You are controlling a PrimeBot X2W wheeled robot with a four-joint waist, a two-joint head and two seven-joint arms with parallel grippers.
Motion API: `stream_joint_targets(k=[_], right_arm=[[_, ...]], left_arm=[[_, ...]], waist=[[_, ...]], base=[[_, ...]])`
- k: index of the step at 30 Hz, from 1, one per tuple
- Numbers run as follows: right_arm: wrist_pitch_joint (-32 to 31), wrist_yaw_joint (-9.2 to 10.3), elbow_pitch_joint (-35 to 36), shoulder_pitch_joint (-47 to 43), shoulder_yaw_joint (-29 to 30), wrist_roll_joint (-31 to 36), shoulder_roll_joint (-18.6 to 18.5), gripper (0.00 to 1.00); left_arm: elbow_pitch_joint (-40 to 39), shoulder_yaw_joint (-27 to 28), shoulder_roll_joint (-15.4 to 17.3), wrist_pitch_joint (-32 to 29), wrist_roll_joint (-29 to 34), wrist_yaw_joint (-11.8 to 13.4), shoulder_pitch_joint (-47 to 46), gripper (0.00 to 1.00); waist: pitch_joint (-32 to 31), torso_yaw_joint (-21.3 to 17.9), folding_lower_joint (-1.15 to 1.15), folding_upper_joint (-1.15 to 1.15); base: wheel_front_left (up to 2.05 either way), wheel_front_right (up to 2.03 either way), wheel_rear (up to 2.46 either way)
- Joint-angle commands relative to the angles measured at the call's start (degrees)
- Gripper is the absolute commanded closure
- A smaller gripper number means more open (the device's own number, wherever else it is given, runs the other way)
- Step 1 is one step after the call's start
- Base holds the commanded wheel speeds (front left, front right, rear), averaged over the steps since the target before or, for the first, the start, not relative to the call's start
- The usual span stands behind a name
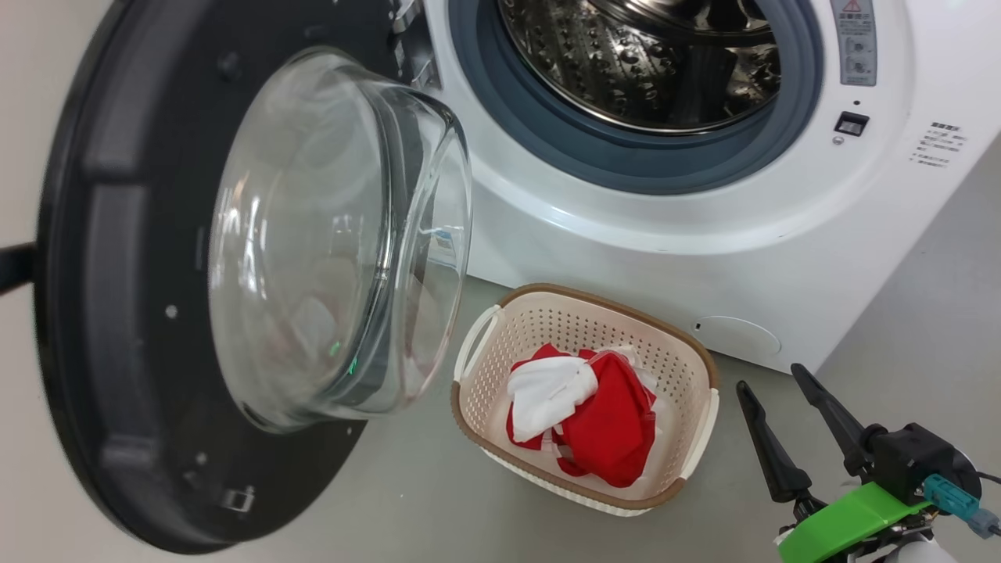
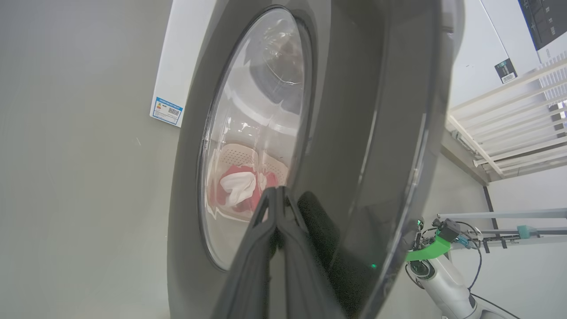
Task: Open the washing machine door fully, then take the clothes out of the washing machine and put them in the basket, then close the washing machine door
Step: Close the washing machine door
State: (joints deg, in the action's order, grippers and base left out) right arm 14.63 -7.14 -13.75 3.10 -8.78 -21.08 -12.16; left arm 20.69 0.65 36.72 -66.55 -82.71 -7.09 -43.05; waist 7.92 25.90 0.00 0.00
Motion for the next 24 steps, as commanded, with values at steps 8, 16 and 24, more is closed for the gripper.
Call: stream_joint_targets(k=[8, 16, 24], right_arm=[[0.37, -0.35, 1.81, -0.55, -0.26, 0.79, 0.47, 0.00], [0.37, -0.35, 1.93, -0.86, -0.05, 0.70, 1.34, 0.00], [0.37, -0.35, 2.17, -0.82, 0.25, 0.72, 1.85, 0.00]], left_arm=[[-11.52, -1.14, -1.03, 0.95, -3.48, -0.40, 0.88, 1.00], [-16.69, -3.77, -3.72, 3.08, -4.08, -0.40, 1.69, 1.00], [-18.06, -5.87, -8.24, 10.28, -2.46, -0.40, 0.27, 1.00]], waist=[[-1.35, -4.07, 0.00, 0.00], [-2.26, -8.55, 0.00, 0.00], [-2.35, -12.54, 0.00, 0.00]], base=[[0.00, 0.00, 0.00], [0.00, 0.00, 0.00], [0.00, 0.00, 0.00]])
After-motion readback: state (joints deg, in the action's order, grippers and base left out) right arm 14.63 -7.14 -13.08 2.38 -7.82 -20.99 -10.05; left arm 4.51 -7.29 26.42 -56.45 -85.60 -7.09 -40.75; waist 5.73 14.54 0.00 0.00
